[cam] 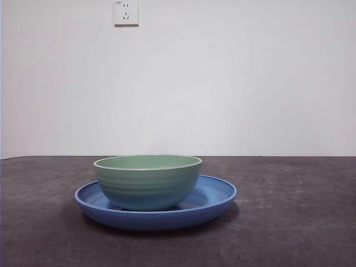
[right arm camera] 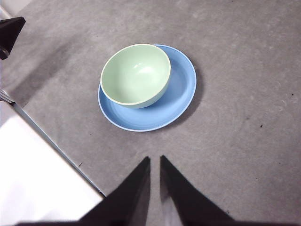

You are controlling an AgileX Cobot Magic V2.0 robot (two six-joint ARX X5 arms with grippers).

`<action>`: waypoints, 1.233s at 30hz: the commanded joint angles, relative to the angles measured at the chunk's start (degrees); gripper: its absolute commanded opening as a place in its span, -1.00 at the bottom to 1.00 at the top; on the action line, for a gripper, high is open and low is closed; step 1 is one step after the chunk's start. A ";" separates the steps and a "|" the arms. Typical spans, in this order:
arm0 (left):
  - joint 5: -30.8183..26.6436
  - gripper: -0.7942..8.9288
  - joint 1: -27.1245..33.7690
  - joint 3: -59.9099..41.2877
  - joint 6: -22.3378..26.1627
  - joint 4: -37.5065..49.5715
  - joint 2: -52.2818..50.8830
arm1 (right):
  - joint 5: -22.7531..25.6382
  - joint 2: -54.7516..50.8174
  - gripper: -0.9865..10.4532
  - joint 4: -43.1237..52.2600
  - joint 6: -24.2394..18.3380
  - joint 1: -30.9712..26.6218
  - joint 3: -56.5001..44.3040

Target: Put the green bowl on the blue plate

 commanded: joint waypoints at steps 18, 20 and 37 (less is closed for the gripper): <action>-0.48 -0.81 -0.04 -1.18 0.57 -0.42 -0.07 | -0.68 -26.93 -0.77 47.25 -2.34 -22.18 -37.53; -0.48 -0.81 -0.04 -1.18 0.57 -0.42 -0.07 | 1.31 -30.01 -0.77 52.00 -2.34 -23.34 -42.86; -0.48 -0.81 -0.04 -1.18 0.57 -0.42 -0.07 | 14.16 -38.05 -0.77 54.49 -2.01 -25.73 -58.95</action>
